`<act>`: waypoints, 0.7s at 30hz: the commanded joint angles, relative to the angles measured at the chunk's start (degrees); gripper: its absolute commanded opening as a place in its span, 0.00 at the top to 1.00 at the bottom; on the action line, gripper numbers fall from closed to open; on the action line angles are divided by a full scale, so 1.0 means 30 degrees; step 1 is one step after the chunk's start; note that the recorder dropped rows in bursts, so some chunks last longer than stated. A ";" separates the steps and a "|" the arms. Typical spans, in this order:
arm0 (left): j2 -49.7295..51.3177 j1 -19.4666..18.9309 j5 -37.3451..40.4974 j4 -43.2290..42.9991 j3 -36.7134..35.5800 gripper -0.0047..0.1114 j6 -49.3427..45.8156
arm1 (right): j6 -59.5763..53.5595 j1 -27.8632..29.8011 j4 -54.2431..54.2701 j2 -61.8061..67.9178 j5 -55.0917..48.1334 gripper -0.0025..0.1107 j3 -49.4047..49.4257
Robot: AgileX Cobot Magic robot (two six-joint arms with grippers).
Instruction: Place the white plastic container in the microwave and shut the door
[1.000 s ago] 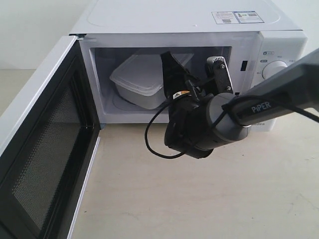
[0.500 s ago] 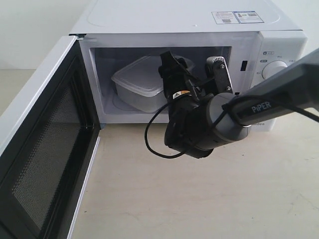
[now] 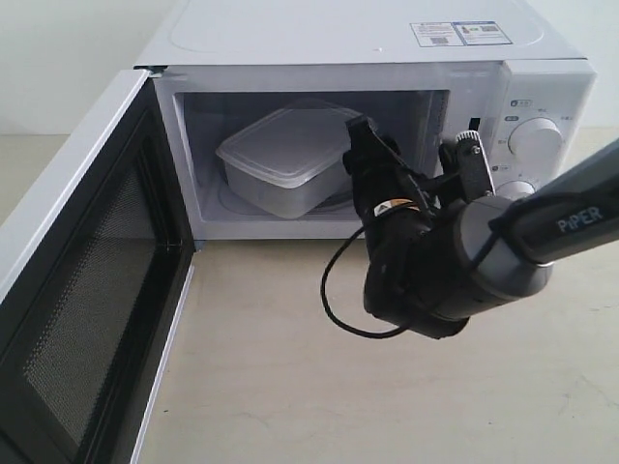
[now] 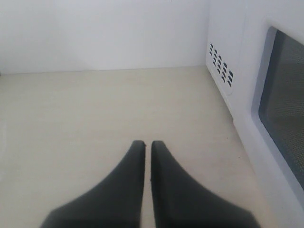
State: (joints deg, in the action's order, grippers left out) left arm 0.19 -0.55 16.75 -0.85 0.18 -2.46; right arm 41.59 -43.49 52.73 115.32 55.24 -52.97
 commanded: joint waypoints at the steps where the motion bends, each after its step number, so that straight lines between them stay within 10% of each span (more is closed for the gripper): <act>1: -0.0065 0.0149 -0.0084 0.0142 -0.0059 0.92 0.0176 | 0.0062 0.0096 -0.1858 -0.1376 0.0298 0.47 0.1637; 17: -0.0065 0.0149 -0.0084 0.0142 -0.0059 0.92 0.0176 | -0.4087 0.0049 -1.4821 -0.4426 -0.0215 0.50 0.7257; 21: -0.0065 0.0149 -0.0084 0.0142 -0.0059 0.92 0.0176 | -0.8203 0.0049 -1.7014 -0.4426 -0.0664 0.94 0.7507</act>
State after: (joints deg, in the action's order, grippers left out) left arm 0.19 -0.55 16.75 -0.85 0.18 -2.46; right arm 23.59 -43.49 4.80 102.68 53.43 -30.86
